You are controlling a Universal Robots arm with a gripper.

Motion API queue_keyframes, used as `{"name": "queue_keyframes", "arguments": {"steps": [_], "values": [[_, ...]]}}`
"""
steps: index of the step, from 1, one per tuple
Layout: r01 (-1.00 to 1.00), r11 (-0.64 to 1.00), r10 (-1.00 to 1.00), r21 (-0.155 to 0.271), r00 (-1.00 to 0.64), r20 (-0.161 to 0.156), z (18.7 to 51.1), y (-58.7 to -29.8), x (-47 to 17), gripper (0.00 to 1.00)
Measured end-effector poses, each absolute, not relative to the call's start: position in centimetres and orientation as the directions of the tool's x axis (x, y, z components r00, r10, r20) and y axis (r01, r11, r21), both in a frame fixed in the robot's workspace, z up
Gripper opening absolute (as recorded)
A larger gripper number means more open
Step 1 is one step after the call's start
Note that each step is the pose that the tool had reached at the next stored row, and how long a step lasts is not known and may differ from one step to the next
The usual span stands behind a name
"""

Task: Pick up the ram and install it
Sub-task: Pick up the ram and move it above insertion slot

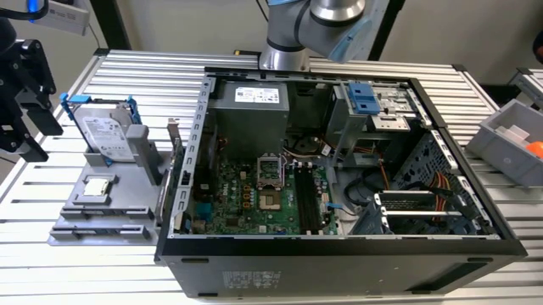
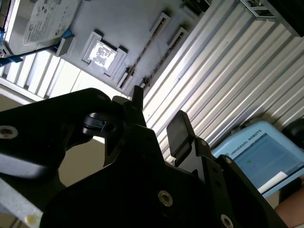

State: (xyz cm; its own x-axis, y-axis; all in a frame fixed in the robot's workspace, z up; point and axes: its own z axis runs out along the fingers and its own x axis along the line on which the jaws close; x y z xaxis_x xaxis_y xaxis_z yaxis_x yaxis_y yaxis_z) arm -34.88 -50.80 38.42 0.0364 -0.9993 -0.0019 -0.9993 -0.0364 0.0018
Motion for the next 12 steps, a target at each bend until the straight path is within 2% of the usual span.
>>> {"name": "queue_keyframes", "arguments": {"steps": [12], "values": [[-1.000,-0.024,-1.000,0.002,0.024,-0.002,38.17,-50.80,-34.88,1.00]]}}
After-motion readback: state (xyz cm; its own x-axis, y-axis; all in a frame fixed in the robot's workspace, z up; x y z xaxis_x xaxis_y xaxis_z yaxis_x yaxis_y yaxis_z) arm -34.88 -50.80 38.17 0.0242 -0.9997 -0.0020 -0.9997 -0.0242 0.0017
